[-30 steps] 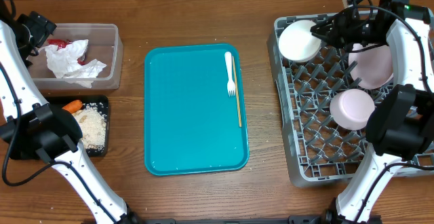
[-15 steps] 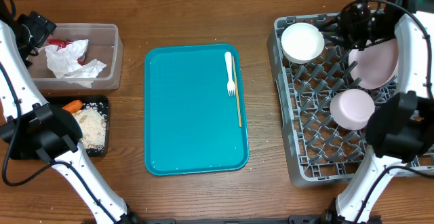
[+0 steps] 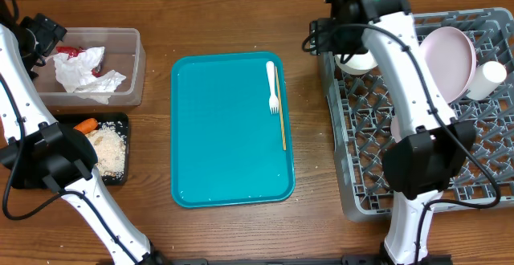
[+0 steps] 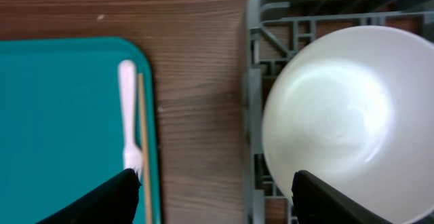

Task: Sort waste into correct bins and load items into the dishwasher rack
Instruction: 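Tilt the bowl upright between the rack tines and release it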

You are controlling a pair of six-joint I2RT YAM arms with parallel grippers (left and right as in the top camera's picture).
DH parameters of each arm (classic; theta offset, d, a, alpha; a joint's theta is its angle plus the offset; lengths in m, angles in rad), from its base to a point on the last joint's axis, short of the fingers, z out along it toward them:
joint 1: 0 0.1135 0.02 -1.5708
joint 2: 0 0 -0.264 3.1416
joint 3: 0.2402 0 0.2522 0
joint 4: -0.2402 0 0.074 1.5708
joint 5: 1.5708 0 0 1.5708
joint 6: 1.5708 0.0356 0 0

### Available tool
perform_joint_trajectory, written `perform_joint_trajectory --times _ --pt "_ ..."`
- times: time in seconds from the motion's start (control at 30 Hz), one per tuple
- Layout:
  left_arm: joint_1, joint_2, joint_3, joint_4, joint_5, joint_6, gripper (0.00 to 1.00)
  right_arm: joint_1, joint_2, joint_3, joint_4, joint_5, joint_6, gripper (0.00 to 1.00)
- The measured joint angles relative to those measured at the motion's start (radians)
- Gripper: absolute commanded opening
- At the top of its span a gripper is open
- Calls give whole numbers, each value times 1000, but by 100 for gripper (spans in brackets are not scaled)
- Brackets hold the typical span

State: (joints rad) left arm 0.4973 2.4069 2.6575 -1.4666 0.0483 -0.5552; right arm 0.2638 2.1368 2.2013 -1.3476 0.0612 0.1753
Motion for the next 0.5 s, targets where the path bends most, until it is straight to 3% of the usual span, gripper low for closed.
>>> perform_joint_trajectory --times 0.17,0.4,0.43,0.5 --pt "0 0 0 0 0 0 100 -1 32 -2 6 145 68 73" --pt "0 0 0 0 0 0 100 -16 67 -10 12 197 98 63" --pt "0 0 0 0 0 0 100 -15 73 -13 13 200 101 60" --pt "0 0 0 0 0 0 100 -12 87 -19 18 204 104 46"
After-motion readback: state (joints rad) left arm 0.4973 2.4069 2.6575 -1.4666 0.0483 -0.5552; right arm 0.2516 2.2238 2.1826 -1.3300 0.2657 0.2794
